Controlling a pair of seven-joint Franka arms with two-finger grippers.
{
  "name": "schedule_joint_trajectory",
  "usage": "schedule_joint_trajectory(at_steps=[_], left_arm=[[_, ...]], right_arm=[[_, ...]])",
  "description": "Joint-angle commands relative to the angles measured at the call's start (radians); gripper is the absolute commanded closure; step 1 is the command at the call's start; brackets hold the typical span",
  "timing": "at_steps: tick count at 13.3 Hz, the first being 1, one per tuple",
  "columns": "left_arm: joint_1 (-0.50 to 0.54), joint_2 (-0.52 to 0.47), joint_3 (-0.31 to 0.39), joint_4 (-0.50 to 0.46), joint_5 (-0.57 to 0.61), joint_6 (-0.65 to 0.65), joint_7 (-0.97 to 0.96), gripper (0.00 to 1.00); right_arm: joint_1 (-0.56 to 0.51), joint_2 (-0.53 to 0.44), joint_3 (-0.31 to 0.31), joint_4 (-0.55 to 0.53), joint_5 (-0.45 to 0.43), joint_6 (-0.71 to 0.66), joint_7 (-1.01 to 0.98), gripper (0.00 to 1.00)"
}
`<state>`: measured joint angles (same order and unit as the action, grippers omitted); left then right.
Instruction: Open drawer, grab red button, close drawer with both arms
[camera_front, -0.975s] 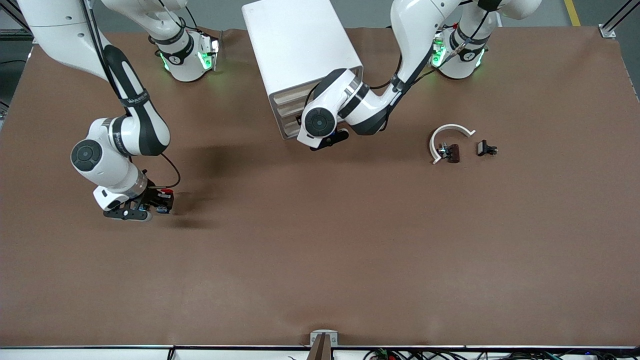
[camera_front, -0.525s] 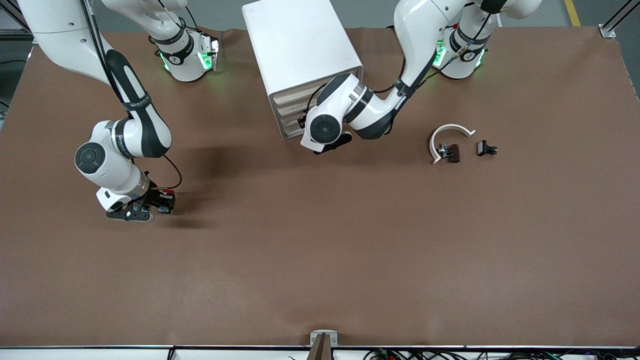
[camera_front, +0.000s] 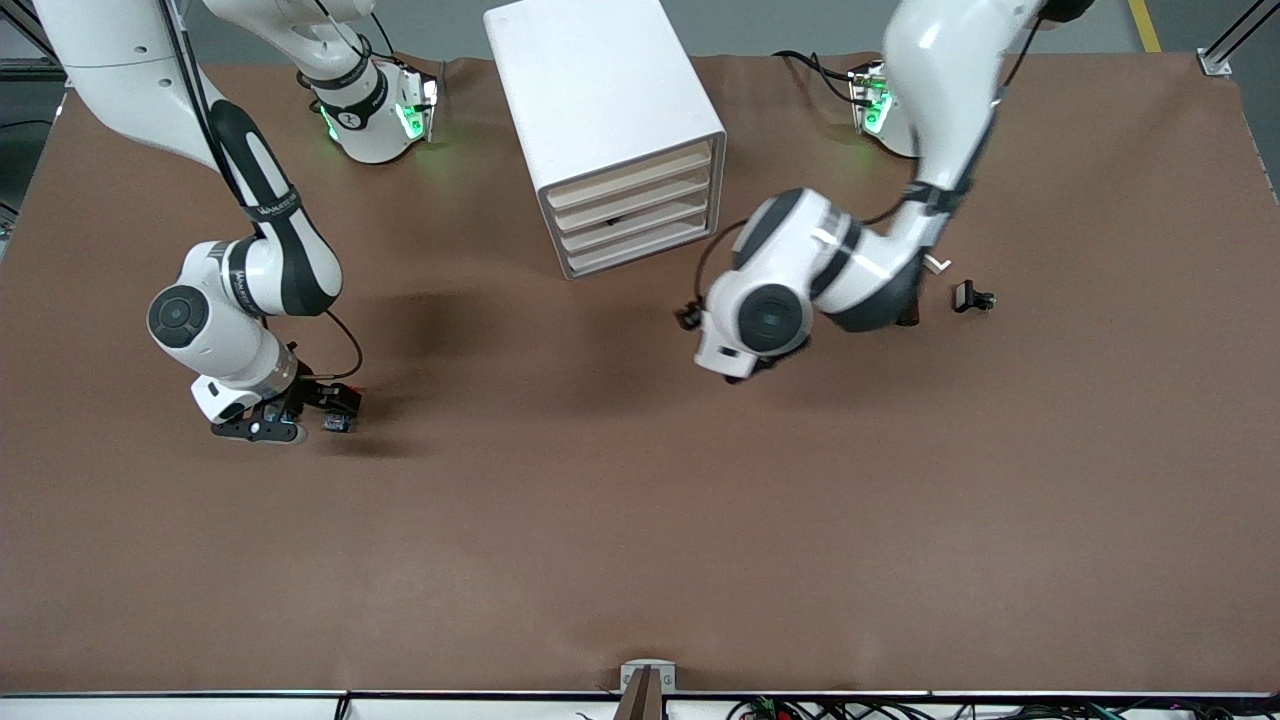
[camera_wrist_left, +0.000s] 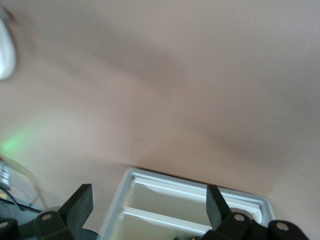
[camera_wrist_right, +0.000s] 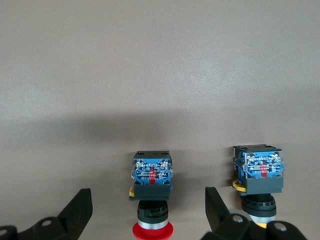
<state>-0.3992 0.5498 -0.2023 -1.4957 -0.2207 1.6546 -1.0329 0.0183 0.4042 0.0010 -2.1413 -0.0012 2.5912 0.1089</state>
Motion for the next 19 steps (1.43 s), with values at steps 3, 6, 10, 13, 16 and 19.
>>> schedule_joint_trajectory(at_steps=[3,6,10,13,16,19], left_arm=[[0.184,-0.131,-0.006,-0.014,0.021,-0.126,0.241,0.0],[0.247,-0.22,0.0,-0.026,0.05,-0.205,0.433,0.0],[0.247,-0.401,0.156,-0.112,0.066,-0.219,0.682,0.0],[0.253,-0.485,0.248,-0.155,0.124,-0.15,0.833,0.0],[0.324,-0.553,0.273,-0.219,0.132,-0.063,0.987,0.0],[0.339,-0.706,0.25,-0.398,0.185,0.062,1.01,0.0]], right_arm=[[-0.009,-0.074,0.024,0.036,-0.01,-0.098,-0.008,0.0],[0.0,-0.119,0.025,0.218,-0.01,-0.439,-0.009,0.0],[-0.009,-0.123,0.019,0.539,-0.011,-0.86,-0.009,0.0],[-0.035,-0.119,0.016,0.696,-0.016,-0.991,-0.006,0.0],[-0.043,-0.12,0.016,0.773,-0.046,-1.049,-0.008,0.0],[-0.054,-0.122,0.017,0.816,-0.091,-1.083,-0.075,0.0]])
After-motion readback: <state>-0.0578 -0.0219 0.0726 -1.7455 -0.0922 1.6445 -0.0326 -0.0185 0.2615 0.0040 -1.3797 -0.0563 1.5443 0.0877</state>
